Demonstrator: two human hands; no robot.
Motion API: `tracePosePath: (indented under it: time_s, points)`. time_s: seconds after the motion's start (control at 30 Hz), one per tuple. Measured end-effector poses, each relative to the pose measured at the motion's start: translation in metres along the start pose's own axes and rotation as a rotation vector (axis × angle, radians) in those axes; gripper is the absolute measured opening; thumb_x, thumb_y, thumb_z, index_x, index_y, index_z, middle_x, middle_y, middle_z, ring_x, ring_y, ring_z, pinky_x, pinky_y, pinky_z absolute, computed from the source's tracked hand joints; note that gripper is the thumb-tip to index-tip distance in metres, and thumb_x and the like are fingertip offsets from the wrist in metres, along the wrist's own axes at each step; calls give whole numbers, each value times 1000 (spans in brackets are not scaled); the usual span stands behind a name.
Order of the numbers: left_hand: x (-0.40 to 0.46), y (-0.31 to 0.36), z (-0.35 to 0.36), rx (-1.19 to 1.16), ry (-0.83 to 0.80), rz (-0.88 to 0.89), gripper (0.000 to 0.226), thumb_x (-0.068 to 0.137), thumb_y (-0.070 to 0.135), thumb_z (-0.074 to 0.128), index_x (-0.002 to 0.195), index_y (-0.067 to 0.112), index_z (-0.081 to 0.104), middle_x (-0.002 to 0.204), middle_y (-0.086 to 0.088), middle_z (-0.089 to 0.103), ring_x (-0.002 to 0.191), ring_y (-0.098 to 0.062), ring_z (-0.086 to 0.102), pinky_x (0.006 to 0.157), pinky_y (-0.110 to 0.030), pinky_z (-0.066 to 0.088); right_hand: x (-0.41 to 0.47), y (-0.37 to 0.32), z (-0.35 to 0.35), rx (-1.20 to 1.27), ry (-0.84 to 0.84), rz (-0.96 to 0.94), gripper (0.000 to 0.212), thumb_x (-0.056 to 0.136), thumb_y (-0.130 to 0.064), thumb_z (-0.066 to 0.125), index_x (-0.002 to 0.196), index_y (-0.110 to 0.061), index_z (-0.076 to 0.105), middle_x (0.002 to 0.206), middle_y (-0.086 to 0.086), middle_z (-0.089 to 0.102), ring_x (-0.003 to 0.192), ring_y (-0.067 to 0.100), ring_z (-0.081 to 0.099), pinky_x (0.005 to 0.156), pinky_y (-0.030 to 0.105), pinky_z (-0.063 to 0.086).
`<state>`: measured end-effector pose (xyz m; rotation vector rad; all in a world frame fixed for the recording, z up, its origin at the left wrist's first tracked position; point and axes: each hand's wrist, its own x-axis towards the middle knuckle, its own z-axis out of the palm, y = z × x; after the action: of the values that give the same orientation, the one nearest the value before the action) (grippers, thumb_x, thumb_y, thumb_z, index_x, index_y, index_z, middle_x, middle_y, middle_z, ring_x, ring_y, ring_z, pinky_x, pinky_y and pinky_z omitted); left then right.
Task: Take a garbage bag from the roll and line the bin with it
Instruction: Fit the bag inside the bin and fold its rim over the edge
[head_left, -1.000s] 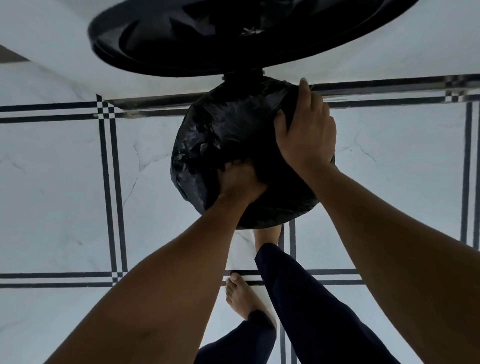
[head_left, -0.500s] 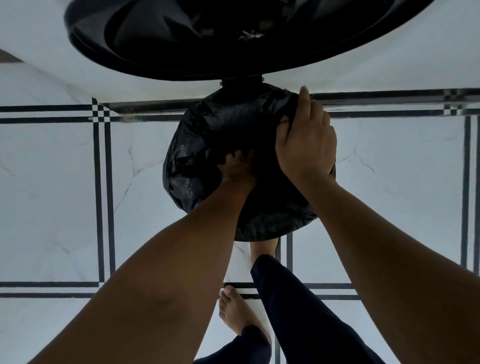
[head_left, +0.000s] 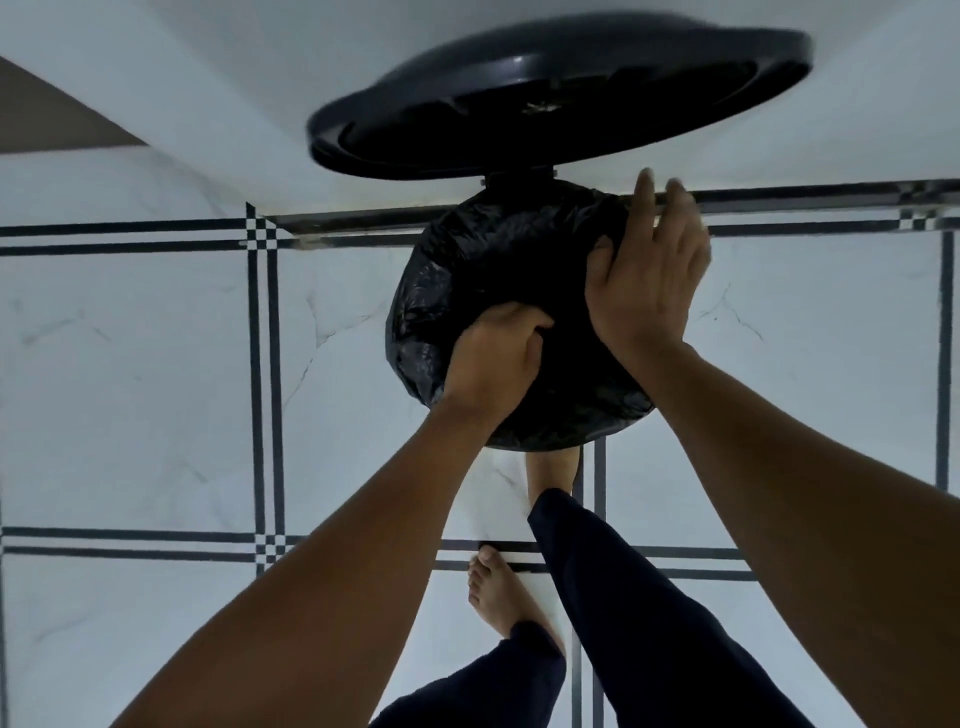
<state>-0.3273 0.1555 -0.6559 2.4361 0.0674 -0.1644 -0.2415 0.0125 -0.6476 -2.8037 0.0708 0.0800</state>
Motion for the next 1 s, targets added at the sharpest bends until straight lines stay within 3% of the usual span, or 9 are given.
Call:
tracePosePath:
  time_s: [0.07,0.17,0.3,0.4,0.5,0.57,0.73,0.87,1.0]
  points:
    - [-15,-3,-10,100,150,46,32,86,7,56,110,13,76,114,-7,71,106,-30,64,90,-47,53,-15,-4,-7,4,58,22,69,97,-34,42,159,-9,26,162,24,28,150,41,26,123,52,18]
    - [-35,-6,-18,184,385,-274,43,94,17,56,136,14,61,140,-13,56,125,-33,51,102,-46,38,-46,-5,-6,100,13,121,70,99,-35,43,159,-7,24,162,23,28,150,39,26,123,52,20]
    - [-31,-10,-15,-295,454,-708,46,107,26,43,149,7,46,146,-14,53,135,-31,46,115,-38,33,-57,0,1,260,-103,370,70,100,-34,46,160,-6,22,159,17,35,147,35,30,120,53,27]
    - [-13,-20,-21,-356,465,-864,42,108,37,32,125,13,62,118,-2,66,111,-26,58,109,-44,40,-37,5,-4,312,-105,451,47,103,-32,43,144,-8,45,141,14,53,132,36,45,108,48,36]
    - [4,-33,-35,-516,426,-1016,31,104,28,35,85,18,58,84,6,55,83,-21,49,89,-39,39,-11,11,-11,343,-198,581,34,104,-30,32,123,-11,54,125,7,61,120,33,54,101,46,35]
    - [14,-43,-46,-560,396,-1050,27,94,22,39,71,20,51,74,7,50,75,-18,45,78,-38,39,2,11,-15,284,-235,648,38,104,-29,28,123,-13,56,126,7,61,122,32,52,102,46,32]
    - [39,-39,-54,-547,370,-847,30,100,21,39,109,8,65,94,7,60,90,-14,55,90,-35,46,14,0,-10,459,-69,481,26,99,-29,34,98,-13,54,97,4,59,96,27,55,88,44,46]
    - [56,-48,-56,-514,186,-896,42,105,40,35,101,11,65,94,-1,65,93,-23,61,91,-39,49,21,6,-6,343,-132,419,35,106,-35,35,115,-7,54,119,14,62,114,35,55,85,41,41]
    - [48,-60,-62,-407,261,-965,55,101,54,33,117,13,65,115,-7,69,109,-29,63,102,-47,48,10,4,-13,257,-33,487,33,102,-25,41,132,-16,53,135,8,54,128,30,46,101,44,36]
